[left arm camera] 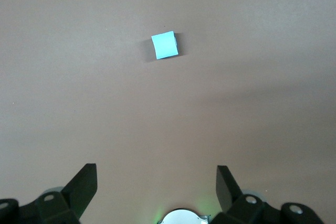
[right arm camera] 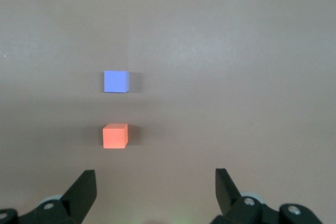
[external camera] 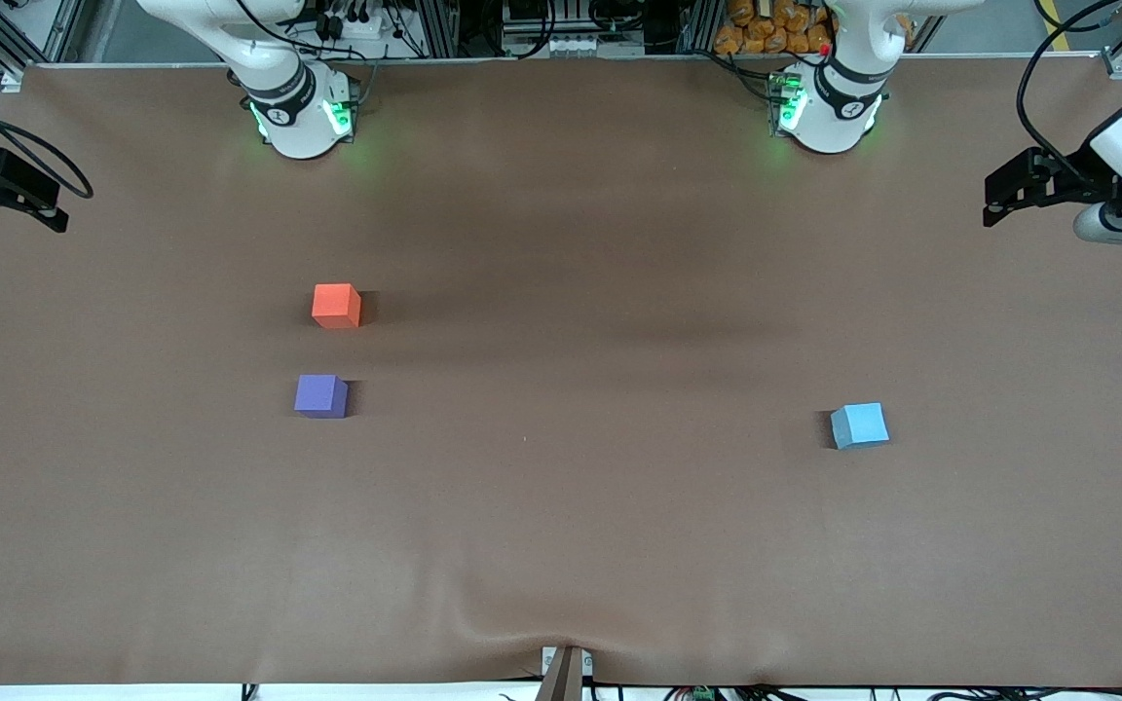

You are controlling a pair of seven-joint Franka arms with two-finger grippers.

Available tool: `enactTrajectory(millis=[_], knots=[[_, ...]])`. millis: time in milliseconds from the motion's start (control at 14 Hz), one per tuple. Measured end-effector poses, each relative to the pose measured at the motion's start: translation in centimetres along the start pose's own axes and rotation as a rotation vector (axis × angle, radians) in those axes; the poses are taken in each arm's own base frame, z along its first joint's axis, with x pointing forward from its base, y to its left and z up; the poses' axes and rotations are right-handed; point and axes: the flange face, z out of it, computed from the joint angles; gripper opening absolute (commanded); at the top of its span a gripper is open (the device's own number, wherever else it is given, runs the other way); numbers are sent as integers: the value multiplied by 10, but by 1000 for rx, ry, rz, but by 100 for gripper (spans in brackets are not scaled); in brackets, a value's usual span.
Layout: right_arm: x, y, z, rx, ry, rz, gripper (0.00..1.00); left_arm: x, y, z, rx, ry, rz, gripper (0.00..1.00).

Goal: Place blue block between orange and purple blocks
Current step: 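Move the left gripper over the light blue block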

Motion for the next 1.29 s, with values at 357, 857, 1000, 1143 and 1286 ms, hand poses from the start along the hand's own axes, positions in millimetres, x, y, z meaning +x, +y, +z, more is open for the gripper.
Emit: enactTrajectory(millis=[357,857,1000,1143,1286], knots=[[0,0,0,0,-1,0,100,0,-1,0,0,0,-2,100],[0,1,1,0,-3,1,100,27,-18,40,-18,-37,-31,100],[0,1,1,0,-4,1,100,58,-20,88,-24,-75,-28,100],[0,1,2,0,-5,2,100,86,-18,131,-29,-93,-21,100],[0,1,2,0,-6,2,100,105,-16,162,-32,-94,-15,100]])
